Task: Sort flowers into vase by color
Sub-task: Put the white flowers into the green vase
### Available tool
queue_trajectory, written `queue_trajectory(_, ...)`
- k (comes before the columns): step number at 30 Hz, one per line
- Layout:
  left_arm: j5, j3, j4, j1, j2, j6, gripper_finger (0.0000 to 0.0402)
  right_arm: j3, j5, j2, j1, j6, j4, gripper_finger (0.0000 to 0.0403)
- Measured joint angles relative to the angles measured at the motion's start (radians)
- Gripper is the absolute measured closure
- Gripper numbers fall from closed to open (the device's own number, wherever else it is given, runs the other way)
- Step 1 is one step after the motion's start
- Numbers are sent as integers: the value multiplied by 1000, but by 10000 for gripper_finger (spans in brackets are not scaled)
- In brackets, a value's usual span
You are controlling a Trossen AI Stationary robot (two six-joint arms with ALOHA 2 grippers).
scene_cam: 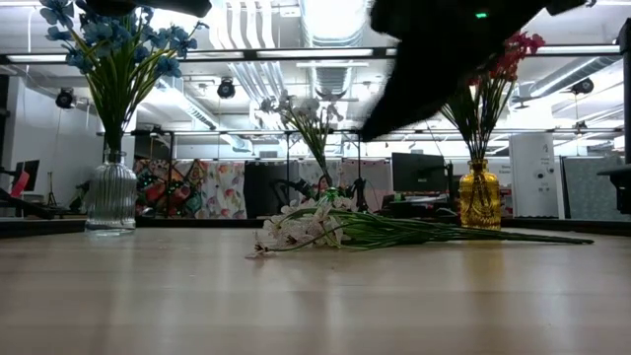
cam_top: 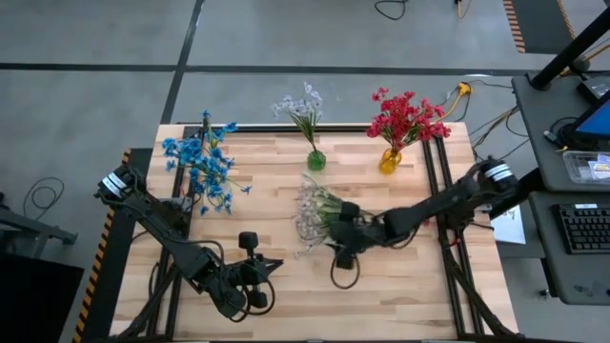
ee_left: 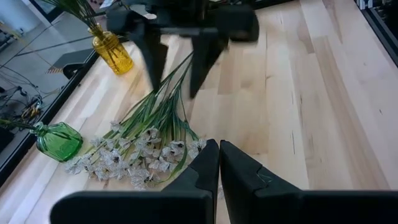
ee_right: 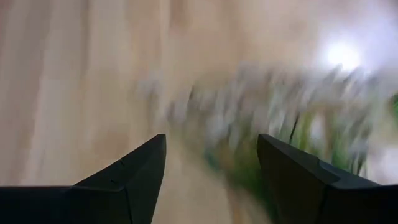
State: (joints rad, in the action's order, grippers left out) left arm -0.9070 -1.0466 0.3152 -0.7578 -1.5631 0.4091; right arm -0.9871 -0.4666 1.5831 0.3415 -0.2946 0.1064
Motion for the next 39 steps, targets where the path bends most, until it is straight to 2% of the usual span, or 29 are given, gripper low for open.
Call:
queue_trajectory(2,0,0,0,0,0,0,402,0,138,-53,-20,8,160,158)
queue_trajectory(5,0,0,-1,0,0,7,402,0,142,-102,-34,16,355,158)
queue_trajectory(8,0,0,-1,0,0,10,402,4,130,-112,-54,25,469,158)
queue_trajectory(14,0,0,0,0,0,11,402,35,130,-65,-92,51,476,158)
queue_trajectory(20,0,0,0,0,0,11,402,51,128,10,-142,84,399,159)
queue_trajectory(24,0,0,0,0,0,11,402,52,133,62,-169,96,389,174)
queue_trajectory(31,0,0,0,0,0,11,402,50,151,108,-176,109,374,244)
queue_trajectory(39,0,0,0,0,0,11,402,51,167,91,-176,105,368,378)
